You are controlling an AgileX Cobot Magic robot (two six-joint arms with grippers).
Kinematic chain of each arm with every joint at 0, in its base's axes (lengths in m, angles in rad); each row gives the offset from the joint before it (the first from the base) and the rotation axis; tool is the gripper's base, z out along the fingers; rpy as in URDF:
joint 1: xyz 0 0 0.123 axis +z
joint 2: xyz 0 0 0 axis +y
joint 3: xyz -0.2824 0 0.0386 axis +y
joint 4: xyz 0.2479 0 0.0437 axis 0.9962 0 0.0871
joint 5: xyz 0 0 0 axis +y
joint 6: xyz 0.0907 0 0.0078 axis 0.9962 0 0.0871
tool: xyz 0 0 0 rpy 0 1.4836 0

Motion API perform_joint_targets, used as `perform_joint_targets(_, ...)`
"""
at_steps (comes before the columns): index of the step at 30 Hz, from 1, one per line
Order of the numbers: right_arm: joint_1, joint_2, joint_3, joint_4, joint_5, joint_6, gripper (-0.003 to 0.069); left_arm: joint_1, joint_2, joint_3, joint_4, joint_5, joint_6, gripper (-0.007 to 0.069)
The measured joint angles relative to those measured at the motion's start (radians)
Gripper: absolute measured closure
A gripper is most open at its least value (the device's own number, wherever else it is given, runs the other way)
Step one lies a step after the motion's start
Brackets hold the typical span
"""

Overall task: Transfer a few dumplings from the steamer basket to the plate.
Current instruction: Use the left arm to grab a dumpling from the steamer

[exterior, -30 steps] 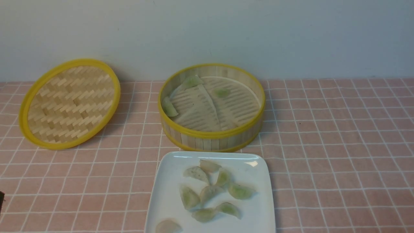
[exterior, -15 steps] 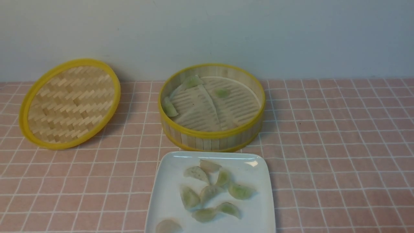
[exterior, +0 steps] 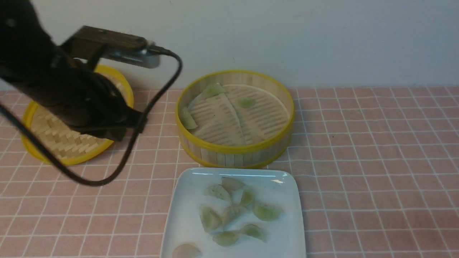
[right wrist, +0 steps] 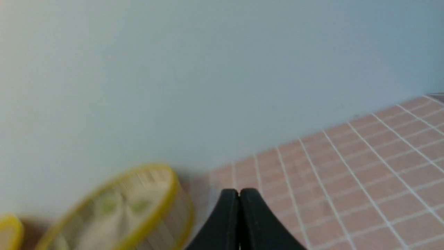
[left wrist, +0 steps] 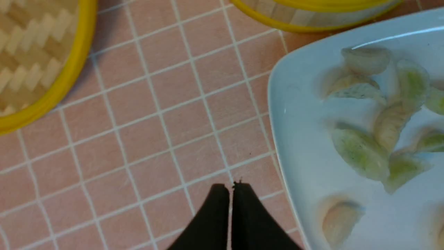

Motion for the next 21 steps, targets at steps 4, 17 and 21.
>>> perform_joint_targets(4,0.000,0.000,0.000,0.127,-0.113,0.033,0.0672,-0.062,0.151,-0.137,0.029,0.000,0.032,0.0631)
perform_joint_targets(17,0.013,0.161,-0.312,0.115,0.395,-0.048,0.0672,-0.095,0.484,-0.421,0.051,-0.070,0.149,0.0561)
perform_joint_targets(21,0.013,0.395,-0.538,0.048,0.685,-0.163,0.0672,-0.096,0.570,-0.459,0.060,-0.179,0.153,0.0399)
